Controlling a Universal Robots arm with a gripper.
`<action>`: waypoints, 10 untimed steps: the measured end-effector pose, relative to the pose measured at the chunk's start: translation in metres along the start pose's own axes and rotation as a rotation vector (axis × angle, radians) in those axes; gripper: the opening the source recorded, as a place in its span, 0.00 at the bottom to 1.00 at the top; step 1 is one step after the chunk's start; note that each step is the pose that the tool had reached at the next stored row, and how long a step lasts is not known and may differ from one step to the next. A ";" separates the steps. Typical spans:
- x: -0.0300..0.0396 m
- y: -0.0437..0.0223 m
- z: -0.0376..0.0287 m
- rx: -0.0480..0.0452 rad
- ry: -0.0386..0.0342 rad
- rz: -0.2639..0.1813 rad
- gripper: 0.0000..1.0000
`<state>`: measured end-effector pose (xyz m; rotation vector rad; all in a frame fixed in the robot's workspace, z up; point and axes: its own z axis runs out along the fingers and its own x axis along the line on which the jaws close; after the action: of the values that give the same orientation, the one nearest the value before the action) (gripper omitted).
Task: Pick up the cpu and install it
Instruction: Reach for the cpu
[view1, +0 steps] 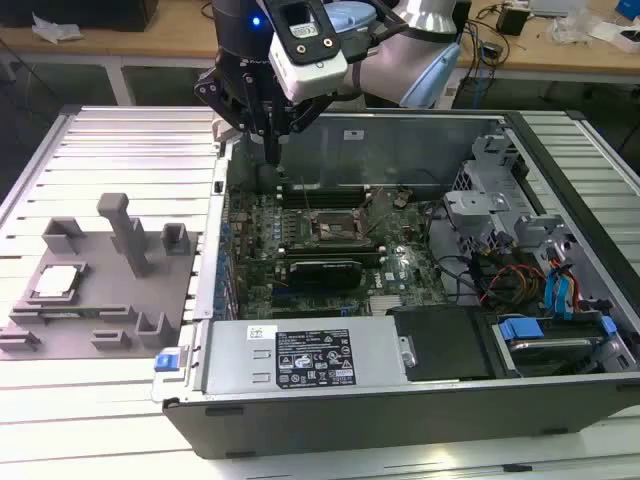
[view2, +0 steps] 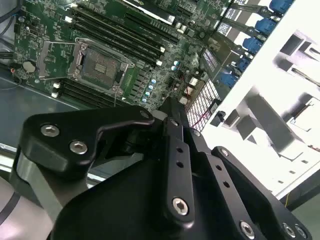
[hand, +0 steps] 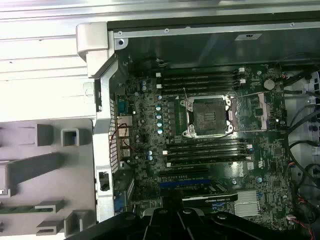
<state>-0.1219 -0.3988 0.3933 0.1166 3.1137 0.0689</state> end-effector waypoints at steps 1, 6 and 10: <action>0.0000 0.0000 0.0000 0.0000 0.0000 0.000 0.11; 0.0000 0.0000 0.0000 0.0000 0.0000 0.000 0.11; 0.0003 0.0000 0.0000 -0.0001 0.0001 0.000 0.11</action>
<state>-0.1221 -0.3988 0.3933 0.1165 3.1137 0.0691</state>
